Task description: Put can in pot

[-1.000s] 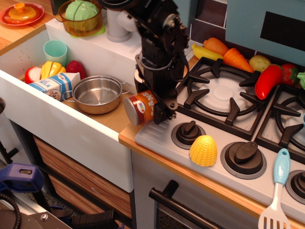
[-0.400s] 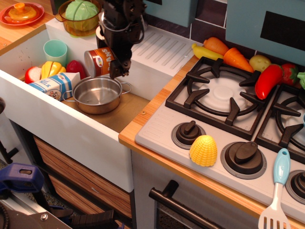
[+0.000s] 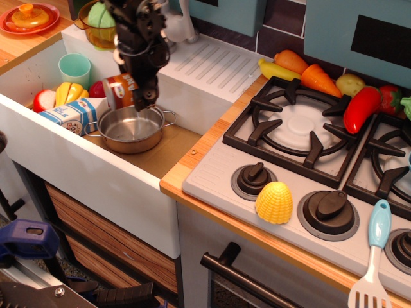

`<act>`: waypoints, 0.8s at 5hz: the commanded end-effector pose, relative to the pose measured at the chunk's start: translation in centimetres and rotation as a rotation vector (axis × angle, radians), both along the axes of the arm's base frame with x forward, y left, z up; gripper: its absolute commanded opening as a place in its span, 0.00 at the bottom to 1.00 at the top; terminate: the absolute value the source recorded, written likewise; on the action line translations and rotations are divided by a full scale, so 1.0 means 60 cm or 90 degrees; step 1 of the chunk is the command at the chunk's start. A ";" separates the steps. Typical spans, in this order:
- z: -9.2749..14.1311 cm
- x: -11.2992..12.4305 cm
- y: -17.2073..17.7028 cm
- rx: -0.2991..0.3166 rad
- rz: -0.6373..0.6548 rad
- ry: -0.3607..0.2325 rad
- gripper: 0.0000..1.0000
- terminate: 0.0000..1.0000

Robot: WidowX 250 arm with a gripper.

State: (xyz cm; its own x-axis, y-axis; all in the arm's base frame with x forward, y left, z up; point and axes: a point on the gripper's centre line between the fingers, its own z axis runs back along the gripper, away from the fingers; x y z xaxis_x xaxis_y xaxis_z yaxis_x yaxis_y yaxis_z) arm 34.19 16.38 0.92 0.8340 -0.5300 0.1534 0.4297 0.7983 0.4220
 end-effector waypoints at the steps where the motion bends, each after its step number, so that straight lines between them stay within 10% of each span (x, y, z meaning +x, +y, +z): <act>1: 0.004 0.025 0.032 -0.001 -0.023 -0.049 0.00 0.00; 2: -0.001 0.026 0.039 -0.010 -0.039 -0.070 1.00 0.00; 4: -0.001 0.026 0.039 -0.010 -0.039 -0.070 1.00 0.00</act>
